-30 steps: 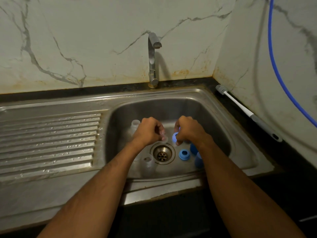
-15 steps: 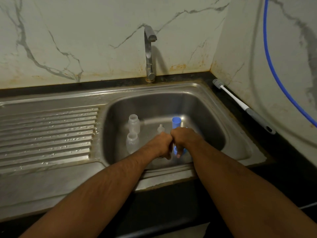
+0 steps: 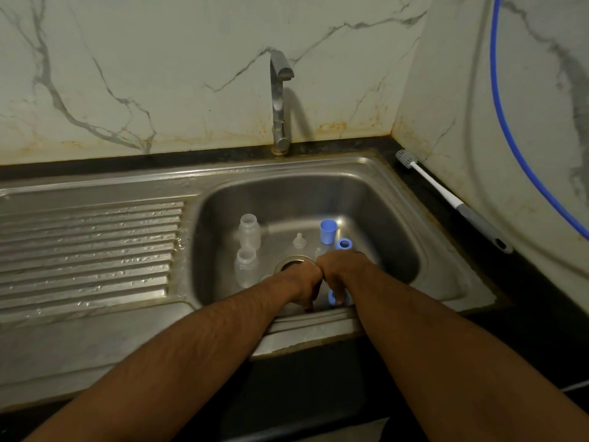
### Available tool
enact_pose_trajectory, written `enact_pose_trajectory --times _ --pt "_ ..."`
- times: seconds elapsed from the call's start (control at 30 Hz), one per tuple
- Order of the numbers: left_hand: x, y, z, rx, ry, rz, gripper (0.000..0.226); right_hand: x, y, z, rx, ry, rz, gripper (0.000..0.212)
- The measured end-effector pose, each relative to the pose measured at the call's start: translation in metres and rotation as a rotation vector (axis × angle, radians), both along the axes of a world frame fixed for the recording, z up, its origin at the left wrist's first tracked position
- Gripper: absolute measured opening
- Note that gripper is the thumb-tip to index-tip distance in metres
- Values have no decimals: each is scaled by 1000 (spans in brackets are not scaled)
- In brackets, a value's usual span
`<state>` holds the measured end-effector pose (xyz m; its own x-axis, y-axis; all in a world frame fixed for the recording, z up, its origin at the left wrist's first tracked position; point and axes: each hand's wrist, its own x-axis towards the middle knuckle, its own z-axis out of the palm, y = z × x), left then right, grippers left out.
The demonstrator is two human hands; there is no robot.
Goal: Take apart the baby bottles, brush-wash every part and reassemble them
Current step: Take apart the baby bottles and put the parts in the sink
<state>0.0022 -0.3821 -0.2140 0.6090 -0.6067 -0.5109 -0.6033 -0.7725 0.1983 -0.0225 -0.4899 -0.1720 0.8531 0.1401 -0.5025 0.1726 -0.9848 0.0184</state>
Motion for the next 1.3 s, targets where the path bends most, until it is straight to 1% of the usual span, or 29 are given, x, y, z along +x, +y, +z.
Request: enact_pose_trajectory --times 0.03,0.1,0.2,0.27,0.3,0.37,0.43,0.5,0.6,0.67,0.73,0.83,0.93,1.1,1.3 --pt "0 0 0 -2 1 -3 42 0 -1 -2 3 -7 -10 42" --pt "0 -1 1 -20 6 -11 40 1 -4 -4 24 25 -105 40" --pt "1 0 1 -78 -17 -20 26 1 -5 -7 46 75 -203 36" --pt "2 3 0 -149 -50 5 21 3 -6 -8 39 66 -225 29" --pt "2 5 1 -186 -63 29 22 4 -6 -7 36 33 -230 23" --pt "5 7 3 -257 -78 87 24 7 -7 -3 71 -86 -253 20" --pt "8 10 10 -289 -120 145 15 9 -7 7 109 -230 -297 16" --pt "14 15 19 -326 -206 210 15 12 -6 19 156 -363 -351 11" --pt "25 25 33 -459 -384 317 21 22 -5 38 260 -498 -429 7" --pt "36 29 45 -508 -490 380 21 30 -1 48 327 -588 -441 12" --pt "44 31 54 -530 -554 456 18 40 5 55 374 -679 -442 15" --pt "59 33 60 -630 -588 576 13 50 11 62 406 -786 -440 25" --pt "73 30 63 -744 -601 639 13 57 10 65 420 -863 -427 30" --pt "98 24 76 -830 -675 647 14 68 4 59 437 -850 -438 31" --pt "135 19 85 -842 -724 649 16 85 -5 57 460 -839 -432 27"
